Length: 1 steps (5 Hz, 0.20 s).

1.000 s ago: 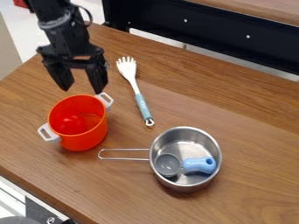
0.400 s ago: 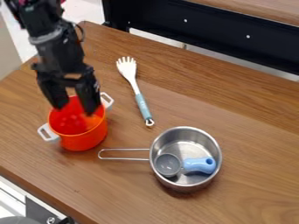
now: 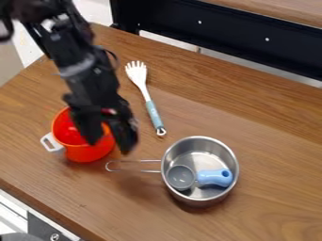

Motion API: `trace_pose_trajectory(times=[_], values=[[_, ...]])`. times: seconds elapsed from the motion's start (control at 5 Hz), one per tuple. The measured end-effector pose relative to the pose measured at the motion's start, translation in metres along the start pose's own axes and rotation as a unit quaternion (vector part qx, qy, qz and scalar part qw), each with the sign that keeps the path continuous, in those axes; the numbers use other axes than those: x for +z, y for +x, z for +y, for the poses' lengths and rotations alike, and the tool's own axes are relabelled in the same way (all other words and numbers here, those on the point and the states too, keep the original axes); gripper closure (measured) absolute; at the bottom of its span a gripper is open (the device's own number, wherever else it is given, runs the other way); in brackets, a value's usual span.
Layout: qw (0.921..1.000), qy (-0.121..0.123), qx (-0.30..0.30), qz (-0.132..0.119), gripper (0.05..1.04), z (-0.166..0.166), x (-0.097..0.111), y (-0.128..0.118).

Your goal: Put the red object was taken and placed in the container.

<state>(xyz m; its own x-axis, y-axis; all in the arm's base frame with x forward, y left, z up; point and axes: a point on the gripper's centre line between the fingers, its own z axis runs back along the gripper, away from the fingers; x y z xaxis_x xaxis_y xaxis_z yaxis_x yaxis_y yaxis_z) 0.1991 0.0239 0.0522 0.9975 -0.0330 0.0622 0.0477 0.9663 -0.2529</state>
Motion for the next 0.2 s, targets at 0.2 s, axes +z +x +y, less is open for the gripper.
trace_pose_trajectory(times=[0.2], values=[[0.9993, 0.016, -0.031, -0.011, 0.083, -0.0244, -0.0223, -0.0039]])
